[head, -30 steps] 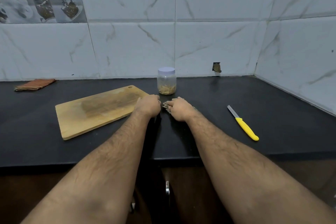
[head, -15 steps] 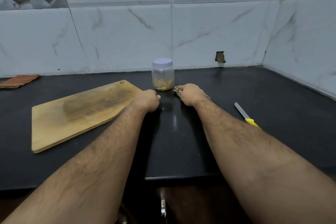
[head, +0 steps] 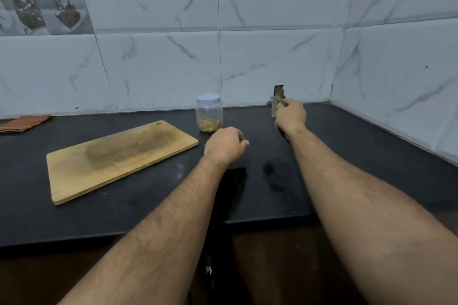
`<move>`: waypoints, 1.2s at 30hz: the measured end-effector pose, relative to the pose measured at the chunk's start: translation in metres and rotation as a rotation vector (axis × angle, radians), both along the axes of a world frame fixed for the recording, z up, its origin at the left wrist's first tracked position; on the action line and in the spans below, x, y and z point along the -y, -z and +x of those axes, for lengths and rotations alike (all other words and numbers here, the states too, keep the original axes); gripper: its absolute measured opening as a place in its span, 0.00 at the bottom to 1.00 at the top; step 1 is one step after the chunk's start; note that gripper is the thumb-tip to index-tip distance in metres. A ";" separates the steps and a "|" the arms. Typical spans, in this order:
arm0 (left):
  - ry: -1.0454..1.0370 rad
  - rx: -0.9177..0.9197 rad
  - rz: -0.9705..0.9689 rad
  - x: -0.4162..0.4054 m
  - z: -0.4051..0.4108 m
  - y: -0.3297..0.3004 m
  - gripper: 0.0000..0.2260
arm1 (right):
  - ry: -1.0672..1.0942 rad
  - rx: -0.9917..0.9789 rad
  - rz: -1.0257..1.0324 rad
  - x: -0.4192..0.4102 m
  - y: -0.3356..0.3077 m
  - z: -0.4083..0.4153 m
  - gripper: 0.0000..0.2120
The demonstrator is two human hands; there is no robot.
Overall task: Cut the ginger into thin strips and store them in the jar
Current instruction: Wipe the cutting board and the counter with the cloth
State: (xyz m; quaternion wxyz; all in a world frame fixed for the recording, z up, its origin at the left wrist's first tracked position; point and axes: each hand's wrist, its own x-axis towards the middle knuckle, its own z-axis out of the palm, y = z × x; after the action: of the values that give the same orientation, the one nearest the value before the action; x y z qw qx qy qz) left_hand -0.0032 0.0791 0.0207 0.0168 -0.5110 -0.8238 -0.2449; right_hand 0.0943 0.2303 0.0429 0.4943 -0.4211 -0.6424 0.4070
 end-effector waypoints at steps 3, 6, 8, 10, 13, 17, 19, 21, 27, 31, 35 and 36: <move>0.019 0.024 -0.006 -0.004 0.024 0.001 0.09 | 0.043 -0.163 -0.027 -0.009 -0.013 0.028 0.11; 0.005 0.028 -0.017 -0.007 0.045 0.004 0.09 | 0.088 -0.190 -0.031 -0.021 -0.013 0.053 0.12; -0.002 0.062 -0.017 -0.011 0.062 0.004 0.11 | 0.109 -0.207 -0.040 -0.019 -0.013 0.066 0.11; -0.003 0.099 -0.025 -0.019 0.084 0.004 0.14 | 0.099 -0.239 -0.054 -0.020 -0.010 0.074 0.12; -0.011 0.140 -0.068 -0.033 0.116 0.002 0.17 | 0.092 -0.217 -0.049 -0.019 -0.007 0.082 0.14; -0.029 0.158 -0.151 -0.044 0.141 0.004 0.20 | 0.097 -0.175 -0.037 -0.020 -0.006 0.095 0.13; -0.051 0.170 -0.170 -0.046 0.144 0.005 0.19 | 0.086 -0.162 -0.043 -0.020 -0.004 0.099 0.13; -0.071 0.204 -0.193 -0.049 0.145 0.005 0.15 | 0.070 -0.176 -0.048 -0.019 -0.001 0.103 0.14; -0.111 0.262 -0.233 -0.043 0.135 0.000 0.12 | 0.042 -0.179 -0.099 -0.013 0.007 0.102 0.12; -0.183 0.207 -0.169 -0.027 0.104 -0.003 0.11 | 0.007 -0.170 -0.095 -0.004 0.009 0.092 0.12; -0.267 0.169 -0.096 -0.011 0.054 -0.016 0.15 | -0.045 -0.091 -0.051 0.012 0.012 0.071 0.10; -0.288 0.163 -0.077 -0.008 0.039 -0.022 0.15 | -0.061 -0.061 -0.034 0.017 0.012 0.065 0.10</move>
State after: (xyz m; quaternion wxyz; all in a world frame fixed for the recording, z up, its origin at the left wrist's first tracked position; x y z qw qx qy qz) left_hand 0.0355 0.0868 0.0423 -0.0348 -0.3666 -0.8958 -0.2489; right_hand 0.1598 0.2138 0.0312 0.4937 -0.3970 -0.6327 0.4453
